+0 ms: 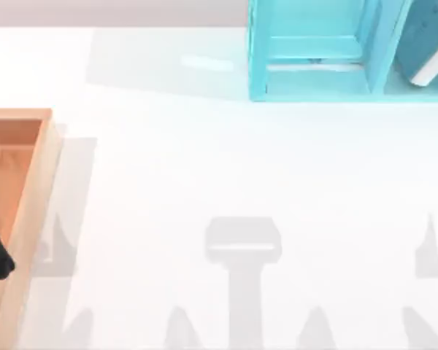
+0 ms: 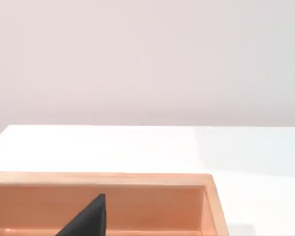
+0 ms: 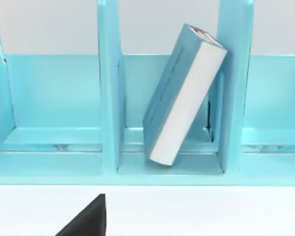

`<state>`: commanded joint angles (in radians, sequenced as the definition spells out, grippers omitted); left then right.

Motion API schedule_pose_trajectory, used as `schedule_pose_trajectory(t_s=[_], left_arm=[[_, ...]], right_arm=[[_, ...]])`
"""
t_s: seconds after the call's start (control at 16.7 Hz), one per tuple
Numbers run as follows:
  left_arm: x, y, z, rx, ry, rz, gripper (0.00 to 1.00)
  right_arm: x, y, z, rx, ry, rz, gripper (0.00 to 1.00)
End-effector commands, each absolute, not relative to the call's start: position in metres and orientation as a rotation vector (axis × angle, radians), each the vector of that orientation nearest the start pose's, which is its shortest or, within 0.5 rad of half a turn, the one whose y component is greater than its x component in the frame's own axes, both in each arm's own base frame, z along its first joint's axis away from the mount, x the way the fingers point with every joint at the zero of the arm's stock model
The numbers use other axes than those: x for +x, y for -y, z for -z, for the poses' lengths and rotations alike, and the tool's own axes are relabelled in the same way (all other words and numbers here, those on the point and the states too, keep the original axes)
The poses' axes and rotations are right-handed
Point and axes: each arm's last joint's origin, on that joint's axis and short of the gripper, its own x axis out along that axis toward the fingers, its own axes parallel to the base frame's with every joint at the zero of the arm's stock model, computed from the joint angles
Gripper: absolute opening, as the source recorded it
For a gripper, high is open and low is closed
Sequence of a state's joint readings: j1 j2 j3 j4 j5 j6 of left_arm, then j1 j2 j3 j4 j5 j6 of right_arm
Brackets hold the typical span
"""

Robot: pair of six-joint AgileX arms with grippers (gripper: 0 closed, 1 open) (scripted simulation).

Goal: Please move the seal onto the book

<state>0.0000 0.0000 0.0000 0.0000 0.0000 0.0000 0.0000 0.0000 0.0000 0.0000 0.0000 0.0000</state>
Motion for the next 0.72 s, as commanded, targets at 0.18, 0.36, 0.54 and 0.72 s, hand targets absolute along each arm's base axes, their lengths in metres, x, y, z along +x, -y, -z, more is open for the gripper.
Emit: schedule_pose_trajectory(t_s=[0.18,0.36,0.54,0.72], left_arm=[[0.106,0.001,-0.160,0.000,0.000,0.000,1.00],[0.106,0.001,-0.160,0.000,0.000,0.000,1.00],[0.106,0.001,-0.160,0.000,0.000,0.000,1.00],[0.106,0.001,-0.160,0.000,0.000,0.000,1.00]], right_arm=[[0.106,0.001,-0.162,0.002,0.002,0.000,1.00],[0.110,0.002,-0.176,0.023,0.020,-0.002,1.00],[0.123,0.002,-0.199,0.060,0.037,-0.008,1.00],[0.154,0.004,-0.222,0.110,0.029,-0.015,1.00]])
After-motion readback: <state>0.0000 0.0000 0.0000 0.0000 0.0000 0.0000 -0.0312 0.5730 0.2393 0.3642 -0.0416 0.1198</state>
